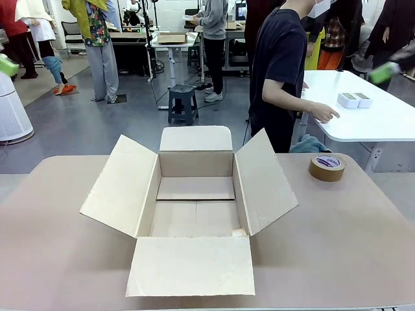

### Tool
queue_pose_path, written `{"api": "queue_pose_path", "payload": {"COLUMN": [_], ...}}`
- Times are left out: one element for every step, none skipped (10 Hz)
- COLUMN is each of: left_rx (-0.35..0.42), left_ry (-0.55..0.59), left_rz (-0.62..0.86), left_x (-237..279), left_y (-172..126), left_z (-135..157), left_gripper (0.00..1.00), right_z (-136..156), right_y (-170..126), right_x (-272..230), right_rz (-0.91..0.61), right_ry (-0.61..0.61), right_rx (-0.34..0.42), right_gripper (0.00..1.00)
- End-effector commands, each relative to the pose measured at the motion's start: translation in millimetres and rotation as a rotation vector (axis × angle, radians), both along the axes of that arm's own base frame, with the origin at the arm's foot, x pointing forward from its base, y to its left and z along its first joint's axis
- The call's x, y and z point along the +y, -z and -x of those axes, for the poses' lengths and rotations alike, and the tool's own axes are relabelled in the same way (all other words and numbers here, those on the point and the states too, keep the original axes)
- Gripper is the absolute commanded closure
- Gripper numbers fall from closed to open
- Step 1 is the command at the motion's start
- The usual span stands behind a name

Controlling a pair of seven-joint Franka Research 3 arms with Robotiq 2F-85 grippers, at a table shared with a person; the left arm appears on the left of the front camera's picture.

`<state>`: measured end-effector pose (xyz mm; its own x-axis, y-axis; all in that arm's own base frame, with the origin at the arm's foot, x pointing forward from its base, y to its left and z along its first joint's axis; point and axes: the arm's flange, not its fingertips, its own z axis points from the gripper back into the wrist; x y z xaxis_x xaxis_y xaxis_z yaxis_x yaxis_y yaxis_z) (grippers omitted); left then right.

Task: Wrap the clocks to prevent damage.
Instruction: Open the side flaps of the Package Box.

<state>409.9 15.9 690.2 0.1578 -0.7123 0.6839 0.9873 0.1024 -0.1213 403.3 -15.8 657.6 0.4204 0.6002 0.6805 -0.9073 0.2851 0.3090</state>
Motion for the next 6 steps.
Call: {"api": "queue_pose_path", "payload": {"left_rx": [0.264, 0.354, 0.357, 0.372, 0.361, 0.281], "left_ry": [-0.003, -0.027, -0.111, -0.166, -0.229, -0.334], "left_rz": [-0.348, -0.529, -0.670, -0.734, -0.747, -0.742], "left_x": [-47, -83, -108, -126, -139, -153], "left_y": [-20, -12, 2, 17, 32, 46], "left_z": [-32, -40, -48, -57, -60, -63], "left_gripper": [0.99, 0.99, 0.99, 0.99, 0.99, 0.99], "right_z": [-27, -32, -35, -38, -40, -43], "right_y": [-11, -6, 10, 26, 40, 53], "right_x": [53, 91, 118, 136, 148, 155], "right_rz": [0.213, 0.346, 0.469, 0.561, 0.615, 0.649], "right_ry": [-0.072, -0.109, -0.127, -0.122, -0.114, -0.086], "right_rx": [0.159, 0.201, 0.238, 0.256, 0.260, 0.255], "right_gripper": [0.99, 0.99, 0.99, 0.99, 0.99, 0.99]}}
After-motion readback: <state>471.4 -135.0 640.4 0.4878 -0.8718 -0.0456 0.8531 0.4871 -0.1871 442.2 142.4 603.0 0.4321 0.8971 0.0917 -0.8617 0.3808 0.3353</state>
